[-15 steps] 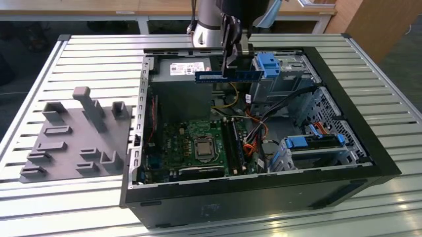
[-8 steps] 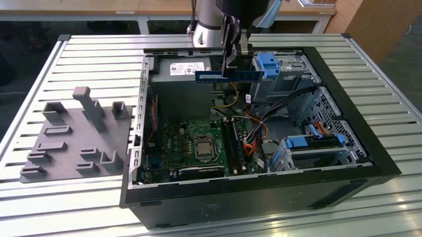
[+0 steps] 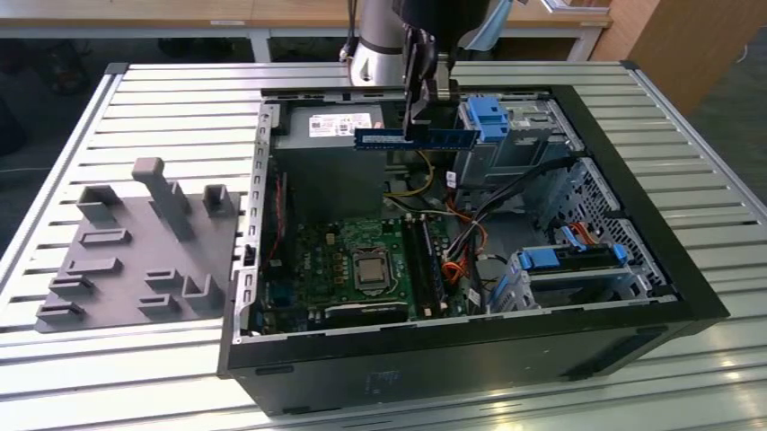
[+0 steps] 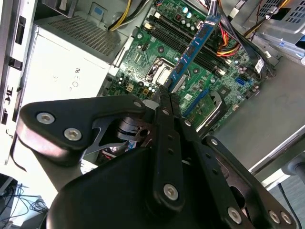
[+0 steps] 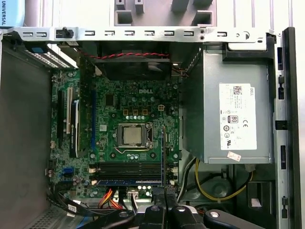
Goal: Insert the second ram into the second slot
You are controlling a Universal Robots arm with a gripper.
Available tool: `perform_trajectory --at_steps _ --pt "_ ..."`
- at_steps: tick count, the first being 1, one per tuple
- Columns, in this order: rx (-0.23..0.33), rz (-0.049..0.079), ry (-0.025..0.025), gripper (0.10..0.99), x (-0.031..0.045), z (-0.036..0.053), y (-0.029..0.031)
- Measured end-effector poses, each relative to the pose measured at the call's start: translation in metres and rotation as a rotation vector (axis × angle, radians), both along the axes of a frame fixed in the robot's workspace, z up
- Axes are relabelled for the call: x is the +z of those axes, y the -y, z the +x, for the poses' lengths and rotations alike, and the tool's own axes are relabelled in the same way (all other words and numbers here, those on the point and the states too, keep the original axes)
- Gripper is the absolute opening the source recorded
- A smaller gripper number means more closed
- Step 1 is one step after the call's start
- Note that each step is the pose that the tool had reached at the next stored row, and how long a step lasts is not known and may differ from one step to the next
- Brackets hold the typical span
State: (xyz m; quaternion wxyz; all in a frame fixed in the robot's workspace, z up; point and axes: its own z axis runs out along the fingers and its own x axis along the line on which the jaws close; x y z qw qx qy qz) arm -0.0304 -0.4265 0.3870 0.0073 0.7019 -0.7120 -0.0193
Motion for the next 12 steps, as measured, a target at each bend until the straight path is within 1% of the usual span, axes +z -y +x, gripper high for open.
perform_trajectory --at_steps 12 --pt "-0.012 0.000 0.0000 0.122 0.0000 0.0000 0.0000"
